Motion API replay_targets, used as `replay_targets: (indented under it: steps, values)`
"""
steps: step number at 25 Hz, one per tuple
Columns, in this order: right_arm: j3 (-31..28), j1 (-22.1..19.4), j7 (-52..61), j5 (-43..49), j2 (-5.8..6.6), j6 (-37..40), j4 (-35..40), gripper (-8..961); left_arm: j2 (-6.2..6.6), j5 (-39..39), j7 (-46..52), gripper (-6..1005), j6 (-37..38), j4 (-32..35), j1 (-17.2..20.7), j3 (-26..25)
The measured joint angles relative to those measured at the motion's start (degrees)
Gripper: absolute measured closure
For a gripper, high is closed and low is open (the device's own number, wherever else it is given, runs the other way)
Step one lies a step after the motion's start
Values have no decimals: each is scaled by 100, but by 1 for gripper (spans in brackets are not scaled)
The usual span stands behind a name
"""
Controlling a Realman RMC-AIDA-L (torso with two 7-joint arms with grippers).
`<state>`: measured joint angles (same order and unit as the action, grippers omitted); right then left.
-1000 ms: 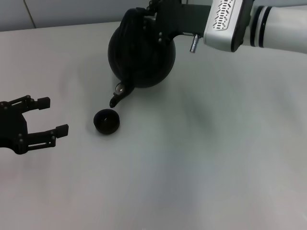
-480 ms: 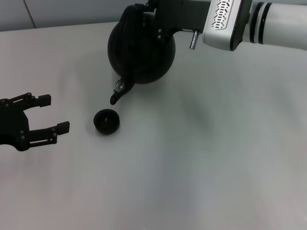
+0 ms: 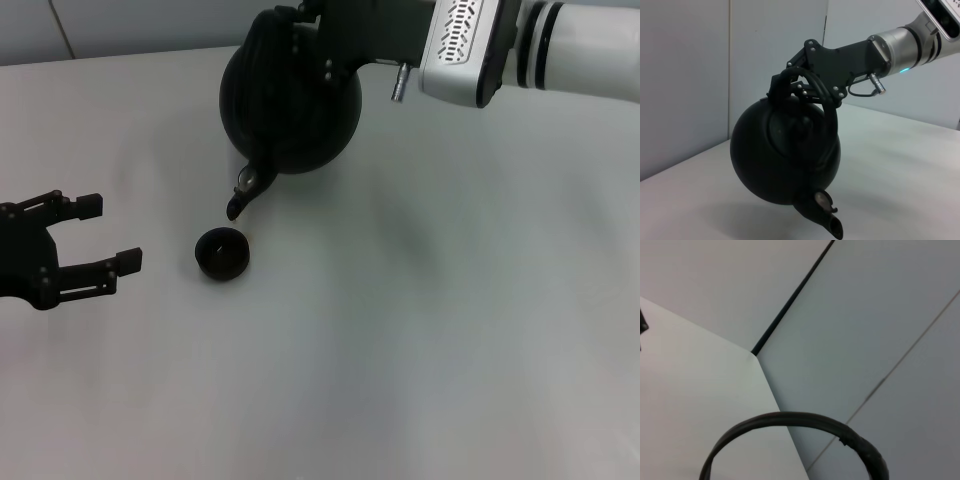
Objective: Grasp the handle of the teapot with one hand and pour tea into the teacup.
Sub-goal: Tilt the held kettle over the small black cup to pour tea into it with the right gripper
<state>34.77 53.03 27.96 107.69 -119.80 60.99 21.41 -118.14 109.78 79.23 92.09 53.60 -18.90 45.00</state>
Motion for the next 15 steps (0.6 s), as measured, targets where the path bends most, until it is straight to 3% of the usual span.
replay_targets:
  steps: [7,15]
  values:
    - [921,-92,-1,-748,0,-68,127,872,2,8,26,140,-33,2,1,0]
    - [1221,-137,-1,-952,0,-223,171,873,12,12,29,140,-41,2,14,0]
